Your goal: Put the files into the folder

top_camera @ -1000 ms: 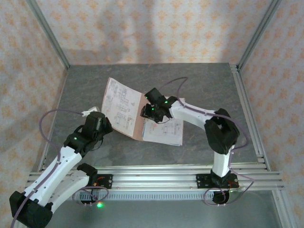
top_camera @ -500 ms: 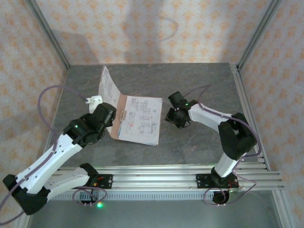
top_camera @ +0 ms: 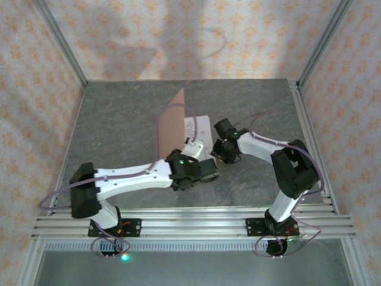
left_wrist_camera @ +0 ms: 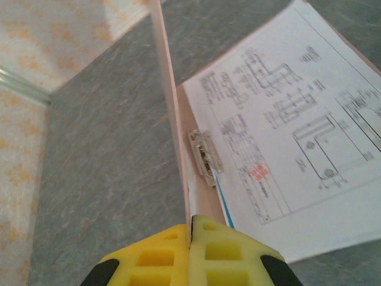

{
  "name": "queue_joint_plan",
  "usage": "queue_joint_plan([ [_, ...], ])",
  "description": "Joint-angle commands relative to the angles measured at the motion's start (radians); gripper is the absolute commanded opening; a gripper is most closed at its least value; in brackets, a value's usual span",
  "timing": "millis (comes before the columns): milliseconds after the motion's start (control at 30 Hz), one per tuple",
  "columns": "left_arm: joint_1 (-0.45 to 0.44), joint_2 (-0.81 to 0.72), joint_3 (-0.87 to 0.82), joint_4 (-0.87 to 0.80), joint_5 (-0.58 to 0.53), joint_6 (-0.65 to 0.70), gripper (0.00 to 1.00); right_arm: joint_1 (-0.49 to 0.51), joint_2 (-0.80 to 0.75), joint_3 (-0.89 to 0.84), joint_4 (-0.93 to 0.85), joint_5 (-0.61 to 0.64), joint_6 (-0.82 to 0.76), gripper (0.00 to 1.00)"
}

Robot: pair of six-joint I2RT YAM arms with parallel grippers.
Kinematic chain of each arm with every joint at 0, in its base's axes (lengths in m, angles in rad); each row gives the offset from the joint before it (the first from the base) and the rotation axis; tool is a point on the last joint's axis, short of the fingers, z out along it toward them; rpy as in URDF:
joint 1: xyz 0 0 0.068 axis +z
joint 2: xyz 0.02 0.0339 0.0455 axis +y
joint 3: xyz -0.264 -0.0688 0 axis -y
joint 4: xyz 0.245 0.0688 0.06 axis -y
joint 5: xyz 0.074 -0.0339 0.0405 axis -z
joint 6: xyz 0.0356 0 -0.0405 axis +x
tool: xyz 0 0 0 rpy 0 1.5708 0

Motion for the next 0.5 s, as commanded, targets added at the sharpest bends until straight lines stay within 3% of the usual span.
queue_joint_plan([
  [0,-0.023,0.057,0.037,0.014,0.023,-0.052,0.00,-0.016,-0.098,-0.036,-0.015,0.070,0.018,0.35],
  [100,-0.025,0.102,0.027,0.140,0.134,-0.047,0.00,-0.018,-0.193,-0.076,-0.038,0.148,0.019,0.38],
  [167,-0.025,0.126,0.026,0.224,0.208,-0.031,0.09,-0.018,-0.261,-0.111,-0.047,0.196,0.022,0.40],
  [333,-0.023,0.133,0.011,0.422,0.386,0.000,0.55,-0.018,-0.437,-0.190,-0.079,0.308,0.023,0.54],
  [367,-0.023,0.122,0.009,0.432,0.392,-0.004,0.69,-0.018,-0.467,-0.197,-0.087,0.322,0.017,0.58],
  [400,-0.020,0.100,0.002,0.444,0.406,-0.006,0.93,-0.018,-0.495,-0.200,-0.098,0.338,0.012,0.64],
  [433,-0.012,0.064,-0.017,0.469,0.432,-0.005,1.00,-0.018,-0.531,-0.201,-0.106,0.354,0.002,0.81],
  [467,-0.001,0.028,-0.042,0.502,0.461,-0.004,0.99,-0.017,-0.560,-0.203,-0.106,0.358,-0.015,1.00],
])
